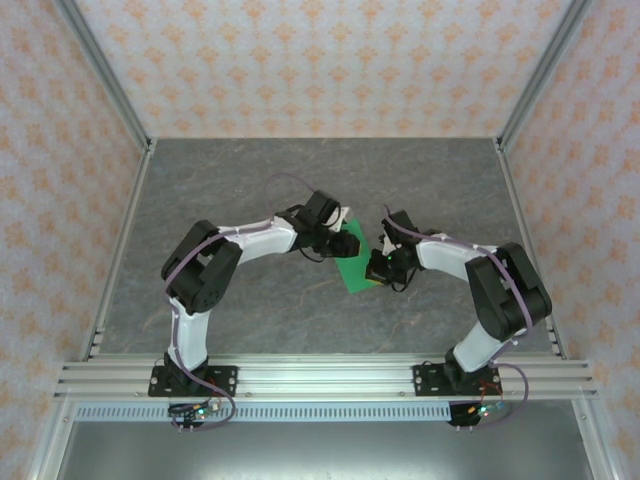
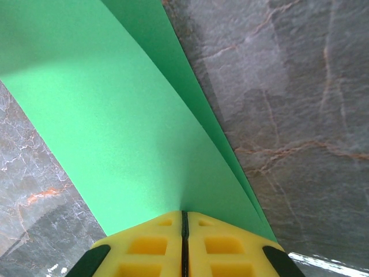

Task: Fold a paper plane with a square sheet of paper (fold left side to right side)
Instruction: First fold the square sheet of paper in half at the center of the table.

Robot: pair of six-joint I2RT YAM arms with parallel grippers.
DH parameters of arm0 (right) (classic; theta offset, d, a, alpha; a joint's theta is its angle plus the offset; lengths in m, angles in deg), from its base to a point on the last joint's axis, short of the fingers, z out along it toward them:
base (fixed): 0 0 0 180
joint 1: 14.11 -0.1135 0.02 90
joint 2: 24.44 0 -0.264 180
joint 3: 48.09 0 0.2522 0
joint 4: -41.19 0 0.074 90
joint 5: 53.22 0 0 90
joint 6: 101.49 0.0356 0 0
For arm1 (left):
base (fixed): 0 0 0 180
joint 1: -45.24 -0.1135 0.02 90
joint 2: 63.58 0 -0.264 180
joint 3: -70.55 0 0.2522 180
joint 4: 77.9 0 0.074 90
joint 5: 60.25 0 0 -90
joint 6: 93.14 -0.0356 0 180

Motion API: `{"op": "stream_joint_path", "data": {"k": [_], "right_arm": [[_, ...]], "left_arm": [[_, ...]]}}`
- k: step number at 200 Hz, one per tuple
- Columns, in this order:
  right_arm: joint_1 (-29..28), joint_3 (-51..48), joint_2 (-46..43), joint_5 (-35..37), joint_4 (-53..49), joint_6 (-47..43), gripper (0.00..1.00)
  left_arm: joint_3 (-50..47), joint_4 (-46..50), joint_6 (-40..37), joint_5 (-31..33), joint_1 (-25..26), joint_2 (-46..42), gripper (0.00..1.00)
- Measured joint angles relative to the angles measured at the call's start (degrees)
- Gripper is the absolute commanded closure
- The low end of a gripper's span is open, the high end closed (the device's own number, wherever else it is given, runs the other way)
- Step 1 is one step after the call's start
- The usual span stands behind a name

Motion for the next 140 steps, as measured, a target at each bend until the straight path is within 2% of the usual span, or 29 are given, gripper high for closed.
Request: {"op": "stream_joint_path", "data": {"k": [60,140], "right_arm": [[-0.2,0.3,0.0,0.7,-0.5,-0.7,0.91],[-0.3,0.4,0.0,1.9,-0.6,-1.8,0.91]], "left_arm": [[0.3,0.1,-1.0,2.0,-2.3,4.2,0.7],[0.3,-0.8,0.7,1.9,-5.1,4.8,0.7]]}}
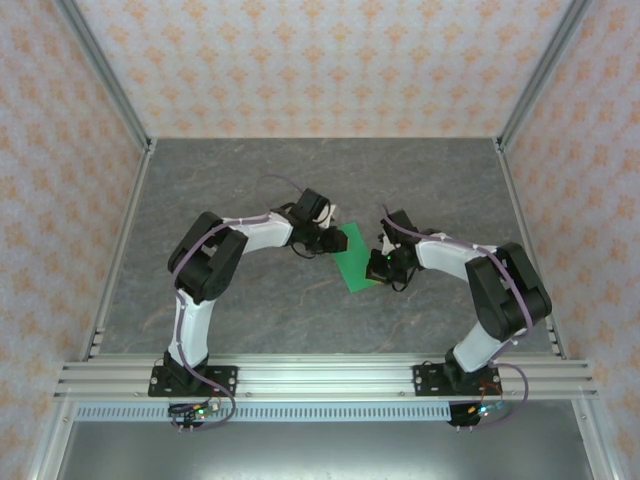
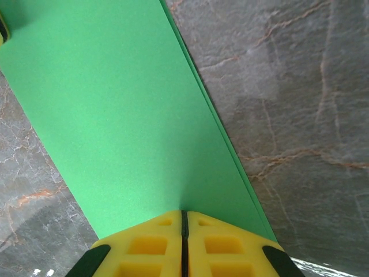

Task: Fold a paper plane with a square sheet of paper (fold left side to right side)
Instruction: First fold the square sheet of paper in half at the center of the table, then rotate the paper at the center of the table.

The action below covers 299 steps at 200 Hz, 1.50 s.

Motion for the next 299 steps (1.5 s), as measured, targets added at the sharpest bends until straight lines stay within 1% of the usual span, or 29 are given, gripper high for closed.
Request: {"op": "stream_joint_path", "data": {"k": [52,130,155,174,193,207,219,238,253,279,299], "right_arm": [[0.0,0.0,0.0,0.3,0.4,-0.4,0.91],[0.0,-0.2,0.0,0.2,1.0,-0.4,0.91],[0.1,-0.8,-0.3,-0.7,2.2,0.1,0.88],[0.1,-0.9,-0.6,-1.1,2.4,0.5,0.85],[0.0,-0.6,-1.3,-1.2,2.2,0.7,0.73],[0.0,0.3,-2.7,-0.7,1.5,0.6,0.62],[0.0,1.8,-4.3,0.6,0.6,0.0,0.54],[0.0,4.4,-7.0,3.3,-0.5,-1.3,0.37],[-0.1,6.1,-7.9,6.2,-1.6,-2.2,0.29],[-1.0,8.1,-6.4,11.1,-5.0,-4.1,0.18],[-2.9,9.4,-3.5,14.7,-8.1,-5.2,0.13]], "left_arm": [[2.4,0.1,0.1,0.0,-2.3,1.6,0.7],[7.7,0.1,0.5,0.6,-8.8,5.3,0.7],[8.0,-0.1,1.0,1.5,-10.7,5.4,0.68],[7.6,-0.4,1.4,2.2,-11.0,4.8,0.65],[5.3,-0.5,1.4,3.2,-11.0,2.7,0.63],[2.3,-0.6,1.5,3.9,-11.0,-0.6,0.61],[-1.0,-1.3,1.8,4.3,-11.0,-4.6,0.58],[-6.6,-2.9,2.7,5.2,-11.0,-12.8,0.54],[-11.2,-5.2,3.4,6.1,-11.0,-19.1,0.5],[-19.8,-9.1,4.7,9.0,-11.0,-28.4,0.34],[-26.3,-10.7,5.0,11.9,-11.0,-34.3,0.17]]}}
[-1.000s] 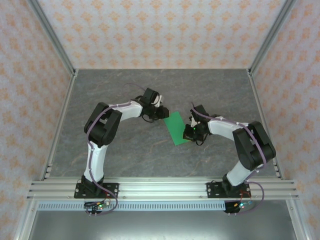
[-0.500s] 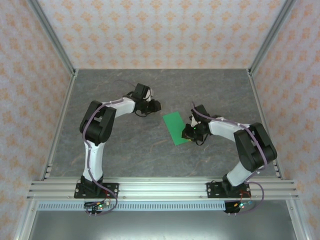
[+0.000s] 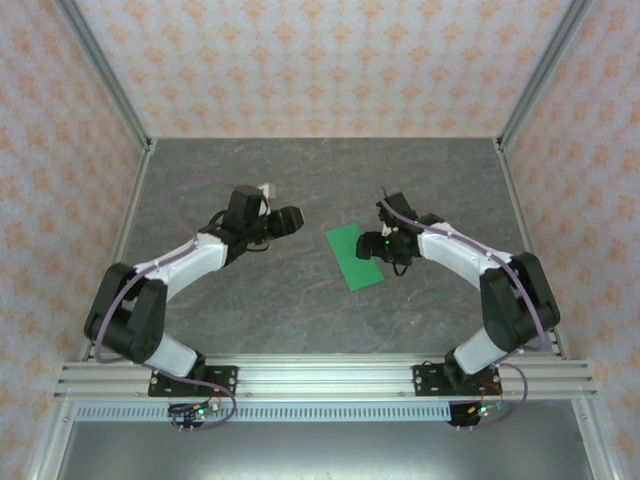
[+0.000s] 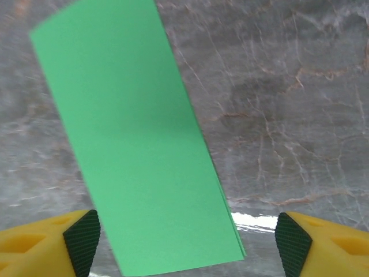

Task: Fold a paper plane with a square sheet of paper (fold left side to right side)
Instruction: Rotate the paper at the center of the table.

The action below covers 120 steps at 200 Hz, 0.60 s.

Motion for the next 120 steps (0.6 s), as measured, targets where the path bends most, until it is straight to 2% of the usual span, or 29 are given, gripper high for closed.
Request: {"op": "stream_joint_path", "data": {"k": [13,54,120], "right_arm": [[-1.4,0.9,1.8,1.8,-1.6,-0.5,0.1],[-3.8,2.0,5.9,3.4,-3.4,-0.7,0.05],[-5.7,2.0,7.3,1.2,-3.4,1.3,0.04]], "left_arm": [[-3.4,-0.3,-0.2,2.0,0.0,-3.7,0.1],[-6.3,0.7,-1.8,7.6,0.0,-12.1,0.09],[-6.5,1.8,-2.7,10.4,0.0,-13.5,0.09]]}}
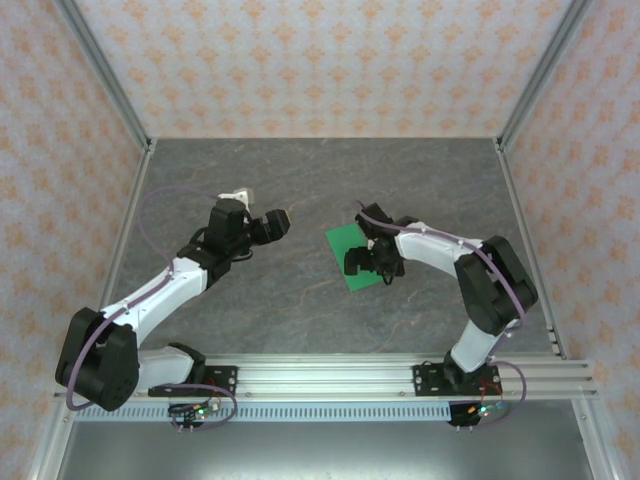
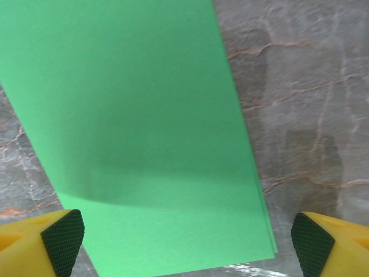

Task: Fold a paper plane with a square sheet of paper (fold left side to right side)
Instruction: Rotate the paper at the center of the table.

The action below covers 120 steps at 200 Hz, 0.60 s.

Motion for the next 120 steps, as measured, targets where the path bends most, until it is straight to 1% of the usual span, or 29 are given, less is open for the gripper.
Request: {"op": "stream_joint_path", "data": {"k": [33,75,120], "right_arm": [[-0.8,0.0,0.3,-1.3,0.4,1.2,0.04],[-2.3,0.0,0.7,-1.3,0.7,2.1,0.04],[-5.5,0.0,0.8,-1.1,0.9,3.5,0.03]], "left_arm": [[-0.1,0.5,0.0,0.2,0.0,0.0,0.09],[-0.1,1.2,0.0,0.9,0.0,-0.2,0.09],[-0.4,1.6,0.0,1.4,0.0,-1.4,0.09]]}}
